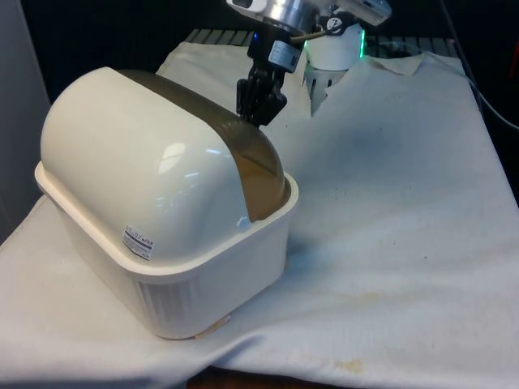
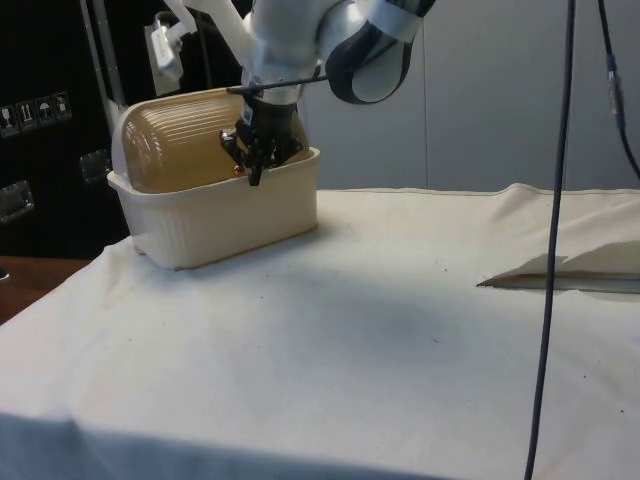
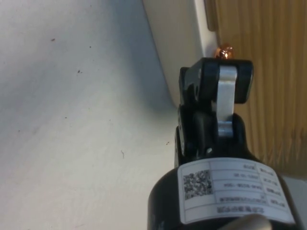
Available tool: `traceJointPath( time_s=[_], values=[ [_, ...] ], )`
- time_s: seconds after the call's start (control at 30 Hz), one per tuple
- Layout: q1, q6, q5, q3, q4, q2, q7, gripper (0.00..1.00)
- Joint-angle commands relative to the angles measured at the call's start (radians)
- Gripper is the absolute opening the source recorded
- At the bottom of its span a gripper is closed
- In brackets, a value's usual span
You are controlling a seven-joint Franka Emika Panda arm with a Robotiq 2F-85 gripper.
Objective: Open the lid, then close it.
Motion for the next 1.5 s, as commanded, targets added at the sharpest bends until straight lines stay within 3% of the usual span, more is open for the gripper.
traceJointPath(
  time_s=[0.0, 0.07, 0.1, 0.13, 0.33, 0.37, 0.4, 0.63, 0.67, 0.7, 0.93, 0.97, 1.0, 1.47],
  values=[
    [0.006, 0.009, -0.008, -0.011, 0.0, -0.007, 0.017, 0.0],
    [0.011, 0.007, -0.008, -0.009, -0.007, -0.014, 0.029, 0.0],
    [0.001, 0.001, 0.0, 0.002, -0.006, -0.008, 0.01, 0.0],
    [0.011, 0.007, -0.008, -0.008, -0.009, -0.016, 0.033, 0.0],
    [0.023, 0.007, -0.021, -0.009, -0.011, -0.019, 0.071, 0.0],
    [0.008, 0.001, -0.001, 0.013, -0.021, -0.018, 0.044, 0.0],
    [0.024, 0.007, -0.023, -0.009, -0.011, -0.019, 0.077, 0.0],
    [0.031, 0.009, -0.031, -0.014, 0.0, -0.009, 0.106, 0.0],
    [0.012, 0.001, -0.003, 0.015, -0.022, -0.015, 0.073, 0.0],
    [0.031, 0.009, -0.032, -0.015, 0.001, -0.008, 0.109, 0.0],
    [0.034, 0.009, -0.04, -0.023, 0.014, -0.002, 0.131, 0.0],
    [0.012, 0.001, -0.005, 0.013, -0.012, -0.009, 0.093, 0.0],
    [0.034, 0.009, -0.042, -0.024, 0.016, -0.001, 0.135, 0.0],
    [0.035, 0.003, -0.053, -0.031, 0.031, 0.002, 0.166, 0.0]
  ],
)
